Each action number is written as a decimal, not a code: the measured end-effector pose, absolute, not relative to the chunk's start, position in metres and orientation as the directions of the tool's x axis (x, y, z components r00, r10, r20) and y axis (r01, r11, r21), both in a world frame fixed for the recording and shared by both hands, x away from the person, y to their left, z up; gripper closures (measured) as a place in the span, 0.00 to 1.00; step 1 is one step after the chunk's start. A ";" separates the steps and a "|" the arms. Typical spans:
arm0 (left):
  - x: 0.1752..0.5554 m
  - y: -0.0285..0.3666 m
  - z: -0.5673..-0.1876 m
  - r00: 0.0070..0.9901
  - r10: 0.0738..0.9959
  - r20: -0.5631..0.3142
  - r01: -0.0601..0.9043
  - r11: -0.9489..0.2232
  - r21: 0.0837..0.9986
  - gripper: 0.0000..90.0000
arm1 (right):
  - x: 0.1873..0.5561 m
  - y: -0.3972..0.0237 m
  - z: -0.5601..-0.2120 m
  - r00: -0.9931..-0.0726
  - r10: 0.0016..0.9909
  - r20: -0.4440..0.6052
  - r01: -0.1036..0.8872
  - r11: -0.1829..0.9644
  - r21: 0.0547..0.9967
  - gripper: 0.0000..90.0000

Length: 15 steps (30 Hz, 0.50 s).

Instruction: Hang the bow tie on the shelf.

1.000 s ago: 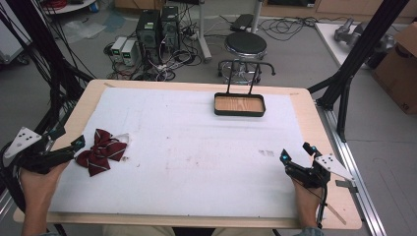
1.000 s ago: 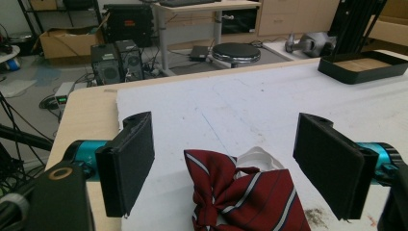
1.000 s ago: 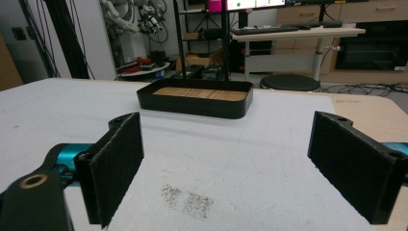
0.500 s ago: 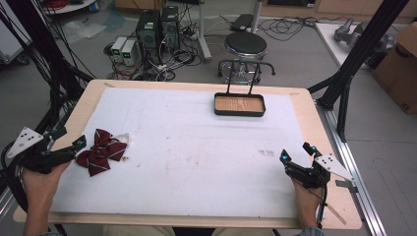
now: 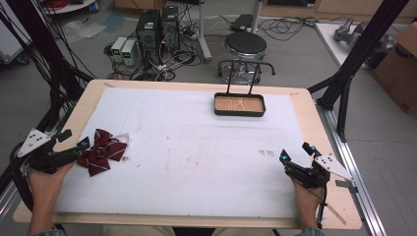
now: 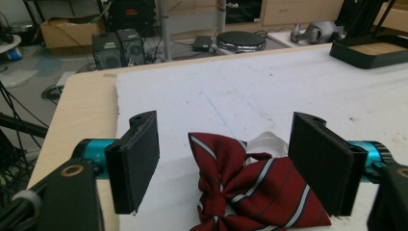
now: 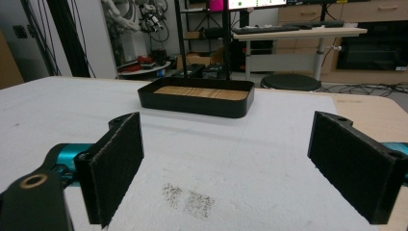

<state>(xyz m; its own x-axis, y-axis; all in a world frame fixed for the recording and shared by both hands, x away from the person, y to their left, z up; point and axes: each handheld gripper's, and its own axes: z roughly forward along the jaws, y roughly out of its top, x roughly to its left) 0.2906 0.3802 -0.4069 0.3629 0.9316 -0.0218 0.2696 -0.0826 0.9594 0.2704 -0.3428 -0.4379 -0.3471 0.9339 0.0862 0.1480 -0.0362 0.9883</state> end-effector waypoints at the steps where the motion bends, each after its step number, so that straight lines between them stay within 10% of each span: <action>1: 0.292 0.381 -0.409 0.361 0.932 -0.023 0.280 -0.085 0.956 0.31 | 0.270 -0.343 -0.438 -0.347 0.934 0.085 0.147 -0.035 0.989 0.13; 15: 0.311 0.375 -0.430 0.389 0.921 0.010 0.401 -0.179 0.898 0.44 | 0.271 -0.344 -0.438 -0.346 0.934 0.092 0.153 -0.040 0.987 0.13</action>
